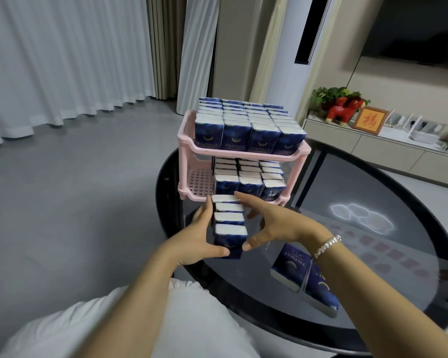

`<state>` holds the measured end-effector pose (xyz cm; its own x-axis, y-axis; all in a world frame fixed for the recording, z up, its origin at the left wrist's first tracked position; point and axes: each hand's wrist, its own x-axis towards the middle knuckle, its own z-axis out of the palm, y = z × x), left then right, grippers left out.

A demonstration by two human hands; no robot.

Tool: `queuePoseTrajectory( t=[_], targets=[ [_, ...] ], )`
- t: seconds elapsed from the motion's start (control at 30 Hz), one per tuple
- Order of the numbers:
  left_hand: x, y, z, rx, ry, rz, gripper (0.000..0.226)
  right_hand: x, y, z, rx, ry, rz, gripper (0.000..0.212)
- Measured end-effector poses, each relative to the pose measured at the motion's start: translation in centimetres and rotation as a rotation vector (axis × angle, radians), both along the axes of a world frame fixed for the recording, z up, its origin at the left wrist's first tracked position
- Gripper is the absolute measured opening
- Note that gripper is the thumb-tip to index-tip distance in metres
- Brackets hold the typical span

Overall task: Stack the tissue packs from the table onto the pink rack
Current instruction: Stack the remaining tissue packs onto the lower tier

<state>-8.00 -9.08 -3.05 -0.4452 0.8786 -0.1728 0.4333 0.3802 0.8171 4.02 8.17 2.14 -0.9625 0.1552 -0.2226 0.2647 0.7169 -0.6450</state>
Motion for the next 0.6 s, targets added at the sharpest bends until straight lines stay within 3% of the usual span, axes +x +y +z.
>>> queuePoseTrajectory(
  t=[0.17, 0.37, 0.5, 0.6],
  targets=[
    [0.4, -0.1, -0.2, -0.071, 0.063, -0.015, 0.112, -1.1, -0.5, 0.8, 0.107, -0.044, 0.041, 0.112],
    [0.8, 0.4, -0.6, -0.031, 0.093, 0.012, 0.112, -1.8, -0.2, 1.1, 0.100, -0.083, 0.027, 0.115],
    [0.7, 0.8, -0.8, 0.019, 0.092, 0.018, 0.115, -2.2, -0.3, 1.2, 0.159, -0.112, 0.041, 0.101],
    [0.1, 0.9, -1.0, 0.059, 0.077, 0.025, 0.117, -2.5, -0.2, 1.6, 0.158, -0.136, 0.053, 0.104]
  ],
)
